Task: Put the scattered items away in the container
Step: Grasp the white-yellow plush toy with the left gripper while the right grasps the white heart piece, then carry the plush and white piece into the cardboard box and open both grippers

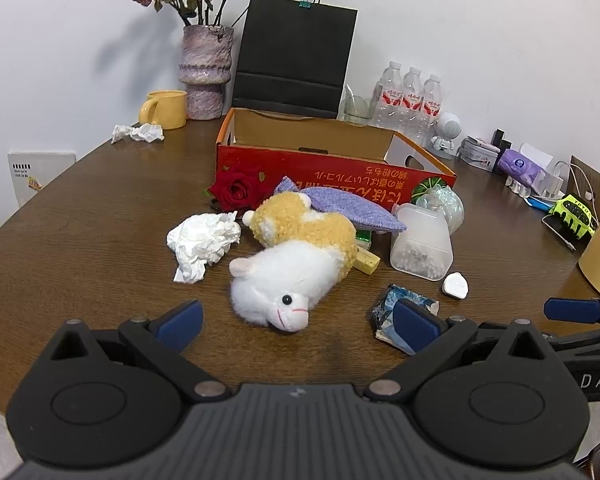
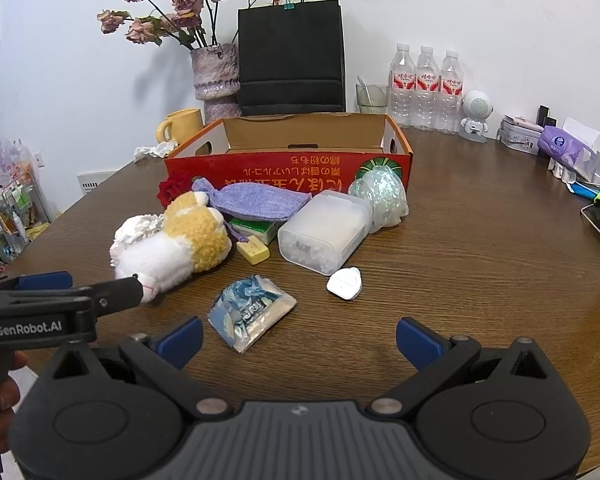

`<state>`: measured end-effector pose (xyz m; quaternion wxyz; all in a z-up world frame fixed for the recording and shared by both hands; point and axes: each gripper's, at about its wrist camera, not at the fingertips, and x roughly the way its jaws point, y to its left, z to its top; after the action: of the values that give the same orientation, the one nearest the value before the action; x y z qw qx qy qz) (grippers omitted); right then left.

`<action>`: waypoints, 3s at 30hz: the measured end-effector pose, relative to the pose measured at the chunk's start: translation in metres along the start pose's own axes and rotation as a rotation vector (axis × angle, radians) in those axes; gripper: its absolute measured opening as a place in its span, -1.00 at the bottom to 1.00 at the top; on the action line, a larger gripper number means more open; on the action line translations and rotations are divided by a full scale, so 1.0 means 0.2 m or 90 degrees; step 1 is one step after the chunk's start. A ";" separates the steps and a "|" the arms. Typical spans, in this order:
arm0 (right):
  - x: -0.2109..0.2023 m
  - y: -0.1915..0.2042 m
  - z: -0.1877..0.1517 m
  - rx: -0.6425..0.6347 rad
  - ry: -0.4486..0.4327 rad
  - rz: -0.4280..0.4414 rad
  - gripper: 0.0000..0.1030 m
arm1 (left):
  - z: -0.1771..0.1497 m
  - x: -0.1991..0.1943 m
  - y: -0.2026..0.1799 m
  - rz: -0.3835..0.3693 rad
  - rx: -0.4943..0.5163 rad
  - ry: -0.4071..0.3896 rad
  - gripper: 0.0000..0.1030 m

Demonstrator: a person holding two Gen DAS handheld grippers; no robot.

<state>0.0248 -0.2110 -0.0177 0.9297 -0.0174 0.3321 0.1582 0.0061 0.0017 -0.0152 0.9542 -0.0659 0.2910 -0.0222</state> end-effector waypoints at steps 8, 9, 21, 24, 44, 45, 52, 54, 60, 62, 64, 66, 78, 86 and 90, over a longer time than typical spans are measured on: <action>0.10 -0.07 0.08 0.000 -0.001 -0.013 1.00 | 0.12 0.09 -0.01 0.005 0.029 -0.020 1.00; 0.12 -0.09 0.09 0.004 0.002 -0.014 1.00 | 0.14 0.12 -0.01 0.008 0.036 -0.022 1.00; 0.43 -0.19 0.14 0.021 0.036 -0.021 0.48 | 0.17 0.44 -0.02 0.023 0.117 0.031 1.00; 0.47 -0.19 0.12 0.013 0.040 -0.019 0.14 | 0.16 0.48 -0.03 0.014 0.127 0.044 0.96; 0.38 -0.22 0.10 0.001 -0.027 0.013 -0.46 | 0.14 0.41 -0.02 -0.046 0.125 0.005 0.01; 0.37 -0.22 0.10 0.001 -0.031 0.014 -0.46 | 0.15 0.40 -0.02 -0.050 0.123 0.001 0.01; 0.29 -0.20 0.28 -0.038 -0.095 0.031 -0.46 | 0.42 0.31 -0.06 -0.105 0.105 -0.071 0.01; 0.29 -0.19 0.40 -0.057 -0.121 0.041 -0.46 | 0.56 0.34 -0.06 -0.119 0.095 -0.085 0.01; 0.48 -0.16 0.75 -0.082 -0.136 0.046 -0.46 | 0.86 0.64 -0.06 -0.077 0.069 -0.052 0.01; 0.60 -0.16 0.84 -0.081 -0.122 0.037 -0.46 | 0.91 0.77 -0.03 -0.066 0.048 -0.009 0.01; 0.74 -0.17 0.92 -0.075 -0.101 0.022 -0.46 | 0.94 0.91 0.00 -0.048 0.031 0.024 0.01; 0.87 -0.19 0.96 -0.061 -0.075 0.014 -0.46 | 0.96 1.03 0.01 -0.029 0.029 0.046 0.01; 1.25 -0.23 0.99 -0.023 0.034 -0.010 0.61 | 0.92 1.29 0.02 0.034 0.035 0.109 0.79; 1.19 -0.24 0.97 -0.024 0.034 -0.010 0.88 | 0.94 1.20 0.04 0.073 0.042 0.077 1.00; 1.16 -0.24 0.97 -0.022 0.035 -0.015 0.88 | 0.94 1.17 0.04 0.074 0.048 0.074 1.00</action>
<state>0.3275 -0.1643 -0.0144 0.9215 -0.0419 0.3548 0.1523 0.3055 0.0113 0.0086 0.9371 -0.0113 0.3484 0.0180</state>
